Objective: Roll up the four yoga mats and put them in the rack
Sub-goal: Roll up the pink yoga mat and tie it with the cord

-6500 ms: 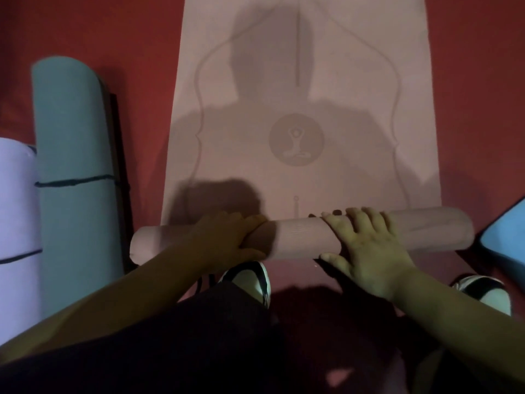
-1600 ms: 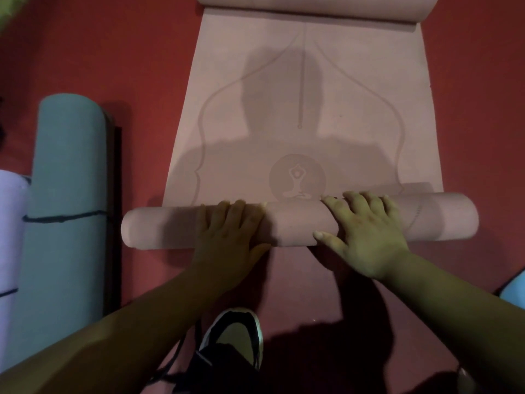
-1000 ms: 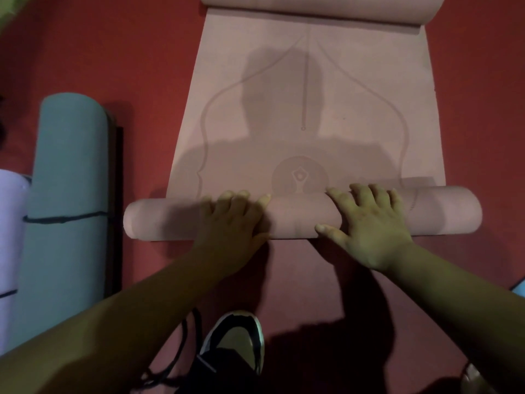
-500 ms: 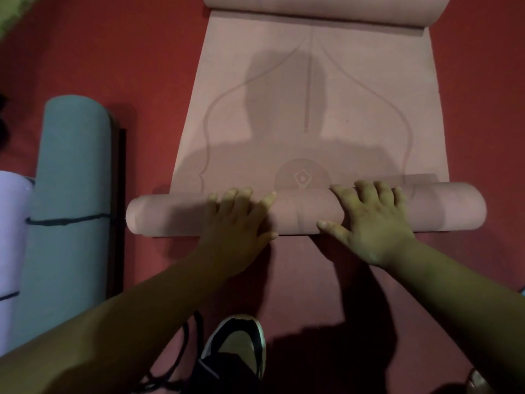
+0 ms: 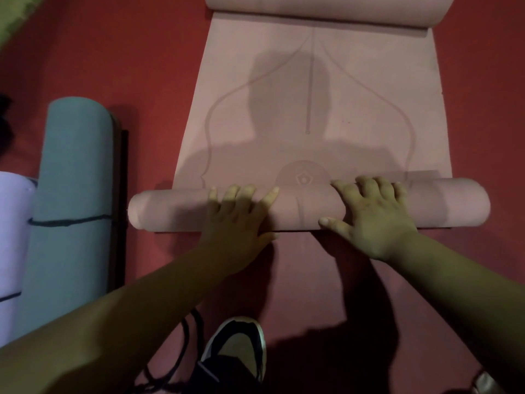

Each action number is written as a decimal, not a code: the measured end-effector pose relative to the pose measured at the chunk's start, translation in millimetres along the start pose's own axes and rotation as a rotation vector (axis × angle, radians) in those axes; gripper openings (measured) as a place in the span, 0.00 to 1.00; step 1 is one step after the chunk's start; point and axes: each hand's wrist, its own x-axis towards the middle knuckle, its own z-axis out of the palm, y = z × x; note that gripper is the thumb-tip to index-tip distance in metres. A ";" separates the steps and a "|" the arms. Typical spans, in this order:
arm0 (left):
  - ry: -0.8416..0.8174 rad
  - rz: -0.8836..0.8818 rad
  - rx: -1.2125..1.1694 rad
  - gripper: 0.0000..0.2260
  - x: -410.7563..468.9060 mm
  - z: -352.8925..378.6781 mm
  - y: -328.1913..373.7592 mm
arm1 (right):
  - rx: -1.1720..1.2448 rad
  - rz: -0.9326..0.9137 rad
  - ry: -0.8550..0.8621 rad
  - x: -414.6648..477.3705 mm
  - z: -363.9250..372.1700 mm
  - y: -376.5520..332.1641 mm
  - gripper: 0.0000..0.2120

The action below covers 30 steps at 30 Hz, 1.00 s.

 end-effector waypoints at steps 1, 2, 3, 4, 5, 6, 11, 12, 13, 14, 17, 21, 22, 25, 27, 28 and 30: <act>0.003 -0.006 -0.004 0.36 -0.1 0.6 0.2 | 0.006 0.000 0.005 -0.5 -0.4 -0.5 0.43; 0.006 -0.008 -0.011 0.36 0.9 1.1 -0.4 | 0.010 0.003 0.010 -1.9 0.2 -0.7 0.43; 0.011 -0.005 -0.018 0.35 2.9 1.3 -1.5 | 0.013 0.006 0.016 -3.9 1.7 -0.8 0.42; 0.015 0.001 -0.022 0.34 5.7 1.3 -3.5 | 0.019 0.009 0.026 -6.1 3.9 -1.4 0.42; 0.013 0.006 -0.025 0.34 9.2 0.8 -5.6 | 0.025 0.009 0.038 -7.9 6.4 -2.0 0.41; 0.006 0.009 -0.030 0.34 12.6 -0.2 -7.5 | 0.028 0.008 0.049 -8.7 7.7 -2.3 0.41; 0.002 -0.002 -0.024 0.36 19.3 -5.0 -8.5 | 0.020 0.000 0.010 3.8 0.5 1.9 0.42; -0.004 -0.005 -0.017 0.36 17.5 -4.1 -7.3 | 0.019 -0.004 0.001 6.3 -0.8 3.0 0.43; -0.011 -0.003 -0.011 0.37 14.4 -2.5 -5.6 | 0.018 -0.007 -0.005 8.1 -1.9 3.5 0.43; -0.016 0.001 -0.007 0.38 11.2 -1.1 -3.7 | 0.018 -0.007 -0.009 9.1 -2.6 3.7 0.43; -0.025 0.013 0.002 0.37 9.5 0.4 -3.3 | 0.025 0.001 -0.020 9.9 -3.7 2.8 0.44; -0.034 0.013 0.014 0.36 22.1 -1.4 -8.6 | 0.014 -0.018 0.019 5.1 1.9 0.3 0.40; -0.046 0.007 0.025 0.36 25.6 -1.7 -9.6 | 0.009 -0.025 0.034 4.7 3.1 -0.2 0.39; -0.082 -0.023 0.030 0.36 33.8 -3.9 -12.3 | 0.001 -0.037 0.025 10.2 1.1 0.8 0.40; -0.067 -0.036 0.019 0.37 34.2 -4.7 -10.1 | -0.002 -0.039 0.007 15.0 -3.0 3.0 0.41; -0.046 -0.035 0.012 0.38 32.0 -4.0 -7.3 | -0.006 -0.042 0.001 16.5 -4.4 3.8 0.41; 0.022 -0.027 -0.005 0.37 24.3 -0.8 -0.3 | -0.012 -0.049 -0.001 19.0 -6.0 4.2 0.42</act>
